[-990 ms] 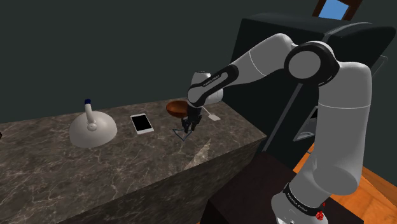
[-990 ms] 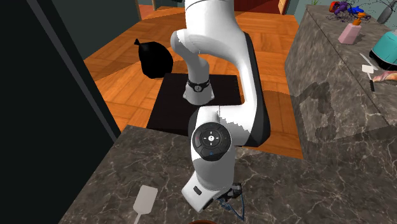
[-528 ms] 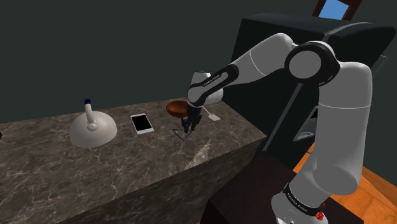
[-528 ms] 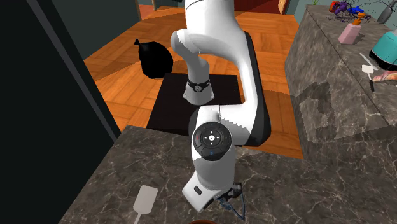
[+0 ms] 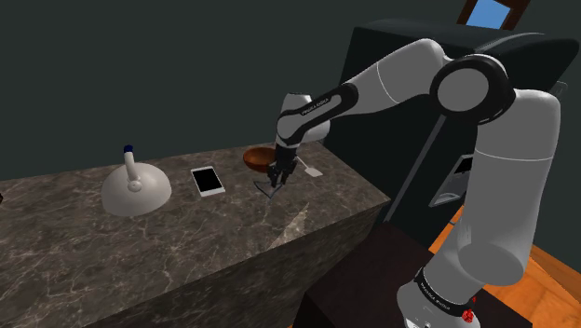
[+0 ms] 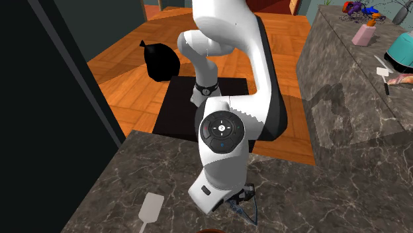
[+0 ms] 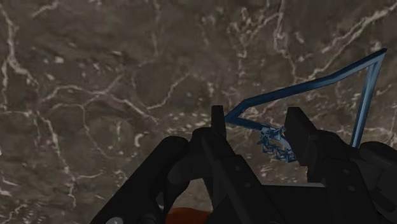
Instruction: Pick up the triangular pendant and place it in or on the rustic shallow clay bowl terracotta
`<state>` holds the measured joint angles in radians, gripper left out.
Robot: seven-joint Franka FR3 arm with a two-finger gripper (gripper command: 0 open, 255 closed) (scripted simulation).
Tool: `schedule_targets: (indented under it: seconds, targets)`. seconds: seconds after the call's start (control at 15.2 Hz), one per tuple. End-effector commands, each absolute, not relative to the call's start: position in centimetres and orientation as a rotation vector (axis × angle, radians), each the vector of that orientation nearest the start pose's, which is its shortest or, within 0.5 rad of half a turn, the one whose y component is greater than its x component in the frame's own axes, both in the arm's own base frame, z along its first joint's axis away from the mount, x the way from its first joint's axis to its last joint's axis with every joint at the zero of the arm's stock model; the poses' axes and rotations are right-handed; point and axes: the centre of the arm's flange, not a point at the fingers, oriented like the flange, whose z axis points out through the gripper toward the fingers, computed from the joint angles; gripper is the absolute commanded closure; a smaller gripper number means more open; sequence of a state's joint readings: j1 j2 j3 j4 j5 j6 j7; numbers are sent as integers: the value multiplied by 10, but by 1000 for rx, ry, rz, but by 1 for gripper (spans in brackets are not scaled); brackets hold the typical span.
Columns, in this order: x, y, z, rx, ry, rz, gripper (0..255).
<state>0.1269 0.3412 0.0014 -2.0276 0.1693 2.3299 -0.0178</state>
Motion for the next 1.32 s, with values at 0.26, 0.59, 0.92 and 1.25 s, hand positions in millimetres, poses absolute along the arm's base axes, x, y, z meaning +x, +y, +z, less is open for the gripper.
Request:
schedule_targets:
  seconds: [0.26, 0.59, 0.92, 1.25]
  targets:
    - [590, 80, 307, -3022, -41, 69, 255]
    - [590, 80, 334, -3022, -41, 69, 255]
    - [590, 80, 360, -3022, -41, 69, 255]
    - [590, 80, 386, -3022, -41, 69, 255]
